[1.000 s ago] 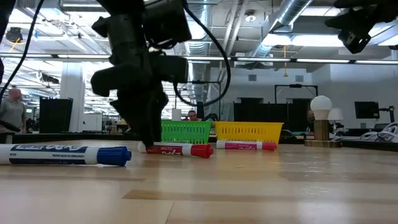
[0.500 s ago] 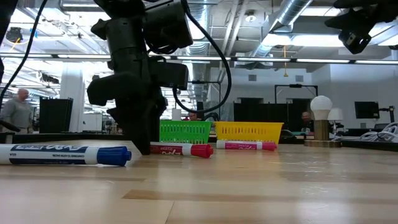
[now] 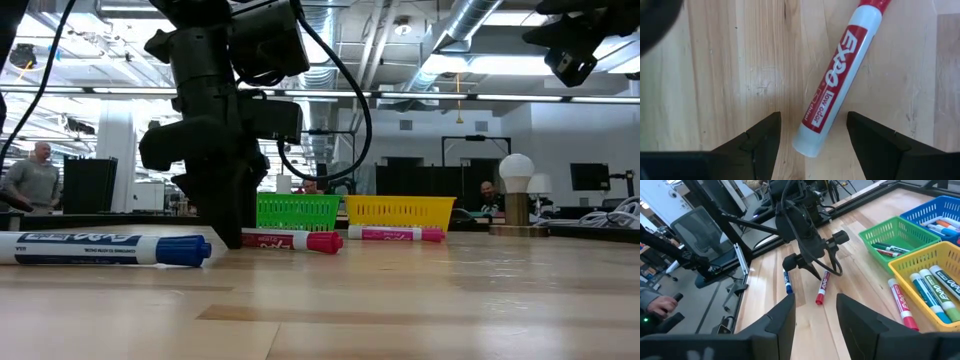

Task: Pick & Place Markers
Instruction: Put the large red marker into the yellow bin

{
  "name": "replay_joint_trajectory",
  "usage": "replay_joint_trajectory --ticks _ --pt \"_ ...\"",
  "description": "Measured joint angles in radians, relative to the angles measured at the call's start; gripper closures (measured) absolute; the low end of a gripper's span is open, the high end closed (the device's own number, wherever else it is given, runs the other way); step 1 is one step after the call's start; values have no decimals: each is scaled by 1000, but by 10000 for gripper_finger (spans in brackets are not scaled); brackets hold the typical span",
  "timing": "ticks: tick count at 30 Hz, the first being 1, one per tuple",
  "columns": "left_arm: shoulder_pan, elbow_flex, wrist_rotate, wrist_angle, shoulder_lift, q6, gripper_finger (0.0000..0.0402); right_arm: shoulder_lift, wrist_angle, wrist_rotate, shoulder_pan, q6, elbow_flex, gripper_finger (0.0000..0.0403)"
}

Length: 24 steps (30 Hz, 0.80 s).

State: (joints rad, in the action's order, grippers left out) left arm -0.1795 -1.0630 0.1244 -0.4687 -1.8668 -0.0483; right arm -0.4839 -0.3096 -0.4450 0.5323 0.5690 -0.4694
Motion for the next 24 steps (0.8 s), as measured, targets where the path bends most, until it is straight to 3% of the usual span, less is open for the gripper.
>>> replay_joint_trajectory --ticks 17,24 --pt "2 1 6 41 -2 0 175 0 -3 0 0 1 0 268" --pt "-4 1 -3 43 -3 -1 221 0 -3 0 0 1 0 270"
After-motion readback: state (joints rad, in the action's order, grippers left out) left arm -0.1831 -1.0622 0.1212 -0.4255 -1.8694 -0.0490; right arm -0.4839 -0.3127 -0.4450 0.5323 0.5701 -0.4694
